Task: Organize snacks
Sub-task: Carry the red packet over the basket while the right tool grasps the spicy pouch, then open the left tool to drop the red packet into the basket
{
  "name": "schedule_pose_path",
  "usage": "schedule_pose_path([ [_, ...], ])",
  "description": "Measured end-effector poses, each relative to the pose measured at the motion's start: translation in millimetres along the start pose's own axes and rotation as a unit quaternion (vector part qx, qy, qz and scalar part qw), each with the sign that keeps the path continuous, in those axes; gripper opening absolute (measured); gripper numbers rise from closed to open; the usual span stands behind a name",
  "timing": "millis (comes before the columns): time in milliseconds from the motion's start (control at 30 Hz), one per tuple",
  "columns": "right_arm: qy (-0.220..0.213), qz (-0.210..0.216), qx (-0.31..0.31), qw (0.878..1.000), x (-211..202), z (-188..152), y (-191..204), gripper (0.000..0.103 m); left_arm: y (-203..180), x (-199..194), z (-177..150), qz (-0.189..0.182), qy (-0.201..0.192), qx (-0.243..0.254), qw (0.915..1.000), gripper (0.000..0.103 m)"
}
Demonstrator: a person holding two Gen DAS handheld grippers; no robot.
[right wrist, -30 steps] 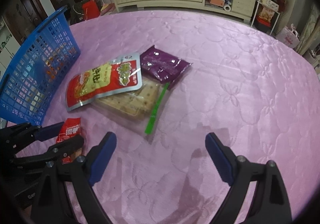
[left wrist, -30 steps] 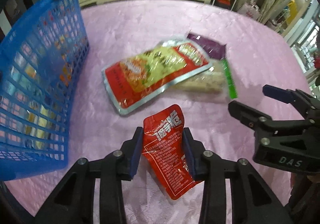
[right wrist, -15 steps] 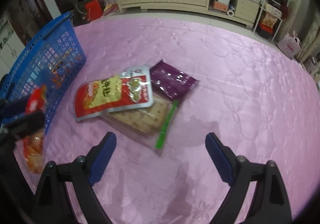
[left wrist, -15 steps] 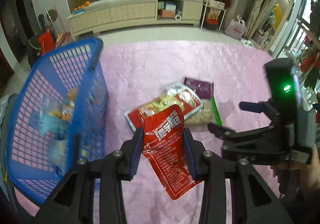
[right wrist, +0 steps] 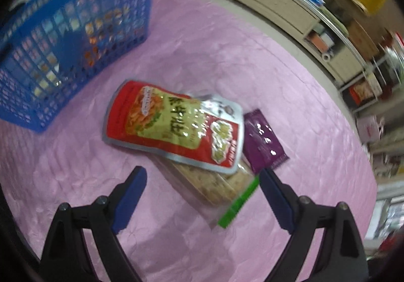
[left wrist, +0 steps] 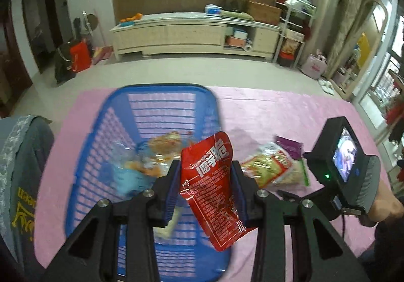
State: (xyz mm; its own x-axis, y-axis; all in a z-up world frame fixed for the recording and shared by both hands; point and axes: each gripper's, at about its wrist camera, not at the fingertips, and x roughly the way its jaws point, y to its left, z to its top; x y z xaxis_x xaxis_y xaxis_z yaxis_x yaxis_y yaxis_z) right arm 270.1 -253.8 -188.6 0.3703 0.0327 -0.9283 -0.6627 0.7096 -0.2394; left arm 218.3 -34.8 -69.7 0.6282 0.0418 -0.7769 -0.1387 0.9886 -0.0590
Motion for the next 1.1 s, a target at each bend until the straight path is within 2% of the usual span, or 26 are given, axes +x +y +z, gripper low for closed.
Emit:
schedule_pose_path([
  [200,0.019,0.006,-0.037,0.999,16,20,9,0.093,44,9,3,0.0,0.015,-0.043,0.999,0.037],
  [433,0.03,0.025,-0.125,0.991,22,45,22,0.093,62,21,8,0.005,0.03,-0.053,0.9981,0.037],
  [633,0.056,0.055,-0.207,0.975,28,51,24,0.093,65,35,10,-0.001,0.065,-0.066,0.9957,0.037],
  [667,0.057,0.054,-0.214,0.974,30,51,23,0.093,66,36,9,-0.004,0.068,-0.065,0.9956,0.037],
  [933,0.067,0.124,-0.251,0.958,52,70,20,0.093,71,49,6,0.003,0.087,-0.059,0.9945,0.038],
  [1100,0.057,0.145,-0.249,0.956,52,74,10,0.078,78,51,5,0.006,0.092,-0.069,0.9933,0.039],
])
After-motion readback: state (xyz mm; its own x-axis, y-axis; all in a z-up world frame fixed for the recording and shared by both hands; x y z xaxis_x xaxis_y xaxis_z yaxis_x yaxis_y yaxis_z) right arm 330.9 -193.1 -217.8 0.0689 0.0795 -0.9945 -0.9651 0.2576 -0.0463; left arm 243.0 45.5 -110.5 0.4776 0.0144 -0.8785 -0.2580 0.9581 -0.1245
